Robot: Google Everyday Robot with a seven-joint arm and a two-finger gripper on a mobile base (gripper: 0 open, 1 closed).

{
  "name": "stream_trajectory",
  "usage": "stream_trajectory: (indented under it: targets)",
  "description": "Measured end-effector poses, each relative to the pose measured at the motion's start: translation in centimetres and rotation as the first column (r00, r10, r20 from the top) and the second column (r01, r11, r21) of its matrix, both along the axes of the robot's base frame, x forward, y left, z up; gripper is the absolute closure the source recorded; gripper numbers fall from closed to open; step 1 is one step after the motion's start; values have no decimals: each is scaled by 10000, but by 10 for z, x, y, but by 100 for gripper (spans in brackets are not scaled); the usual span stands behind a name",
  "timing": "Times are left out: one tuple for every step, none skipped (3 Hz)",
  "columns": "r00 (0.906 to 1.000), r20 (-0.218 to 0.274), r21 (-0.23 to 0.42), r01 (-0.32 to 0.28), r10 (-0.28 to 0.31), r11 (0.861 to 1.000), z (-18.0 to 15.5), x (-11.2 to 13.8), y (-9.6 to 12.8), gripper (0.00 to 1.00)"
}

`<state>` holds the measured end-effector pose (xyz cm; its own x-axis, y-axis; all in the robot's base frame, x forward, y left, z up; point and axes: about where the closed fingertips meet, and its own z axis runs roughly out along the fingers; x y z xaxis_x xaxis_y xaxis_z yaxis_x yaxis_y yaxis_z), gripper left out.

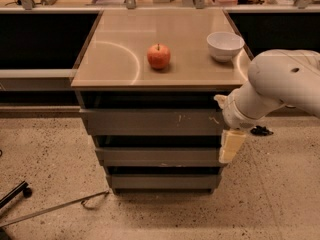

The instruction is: Open top drawer

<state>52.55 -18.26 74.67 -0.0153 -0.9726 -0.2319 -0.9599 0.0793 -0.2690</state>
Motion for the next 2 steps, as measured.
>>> stream_trajectory:
  targets:
    - [9984, 214, -38, -517, 518, 9987, -21, 20, 11, 0]
    - [9989, 304, -613, -343, 362, 9975, -41, 42, -11, 0]
